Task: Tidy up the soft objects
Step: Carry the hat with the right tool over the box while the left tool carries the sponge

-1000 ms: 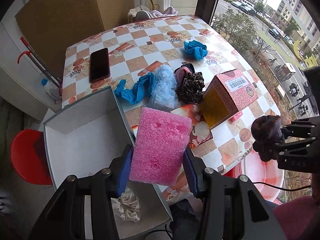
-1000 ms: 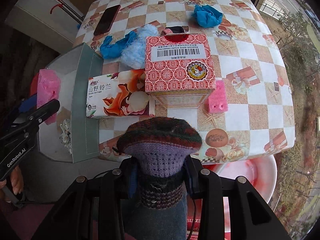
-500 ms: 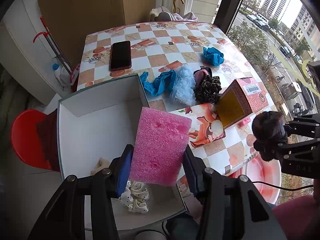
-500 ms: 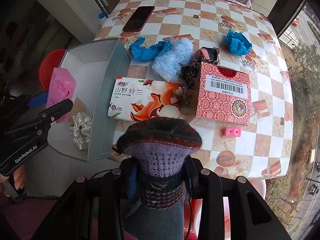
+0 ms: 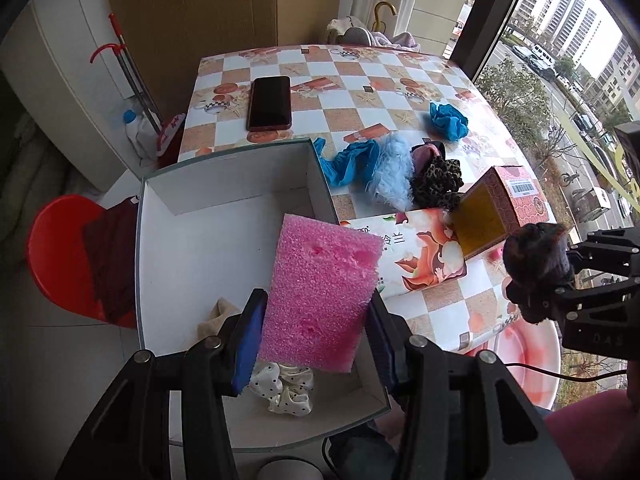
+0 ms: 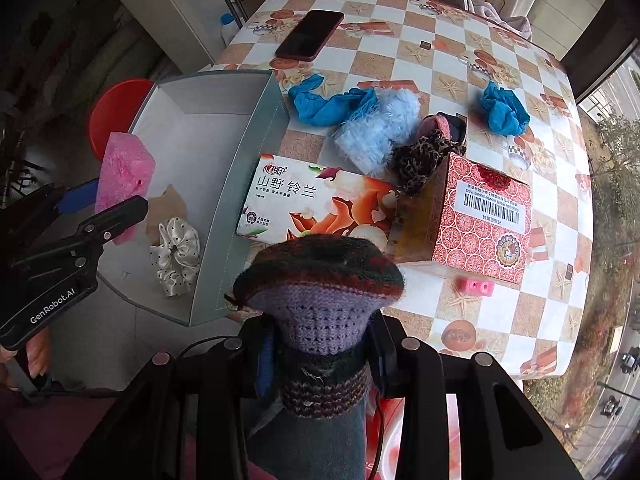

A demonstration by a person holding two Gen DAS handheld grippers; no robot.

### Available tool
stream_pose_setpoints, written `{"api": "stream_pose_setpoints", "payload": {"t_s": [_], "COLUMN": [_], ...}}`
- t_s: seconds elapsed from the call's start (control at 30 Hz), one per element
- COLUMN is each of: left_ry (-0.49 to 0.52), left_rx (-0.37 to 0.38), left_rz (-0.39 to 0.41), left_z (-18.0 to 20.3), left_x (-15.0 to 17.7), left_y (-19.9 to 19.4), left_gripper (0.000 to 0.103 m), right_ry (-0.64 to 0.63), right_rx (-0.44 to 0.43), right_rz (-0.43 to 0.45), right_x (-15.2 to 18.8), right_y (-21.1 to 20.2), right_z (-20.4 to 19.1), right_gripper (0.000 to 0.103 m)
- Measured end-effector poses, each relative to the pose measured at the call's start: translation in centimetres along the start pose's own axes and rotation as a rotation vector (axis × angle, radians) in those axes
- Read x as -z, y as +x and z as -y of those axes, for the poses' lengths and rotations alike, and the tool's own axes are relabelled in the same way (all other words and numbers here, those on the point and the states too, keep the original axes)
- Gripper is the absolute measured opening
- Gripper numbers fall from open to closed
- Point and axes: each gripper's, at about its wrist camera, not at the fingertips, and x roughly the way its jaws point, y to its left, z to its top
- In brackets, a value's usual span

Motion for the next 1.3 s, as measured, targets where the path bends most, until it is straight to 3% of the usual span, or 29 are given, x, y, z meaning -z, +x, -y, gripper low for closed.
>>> {"api": "stream_pose_setpoints", "payload": {"t_s": [1.3], "left_ry": [-0.170], "left_rx": [-0.054], "left_rz": [0.001], "left_z": [-3.8], "left_x": [3.1], "left_y": [-1.2], "left_gripper": [0.052], "right_ry": [-0.189], "right_rx": [-0.016], "right_rz": [-0.034], "right_x": [-1.5], "right_y": [0.8], "right_z": [-4.4], "right_gripper": [0.039]}}
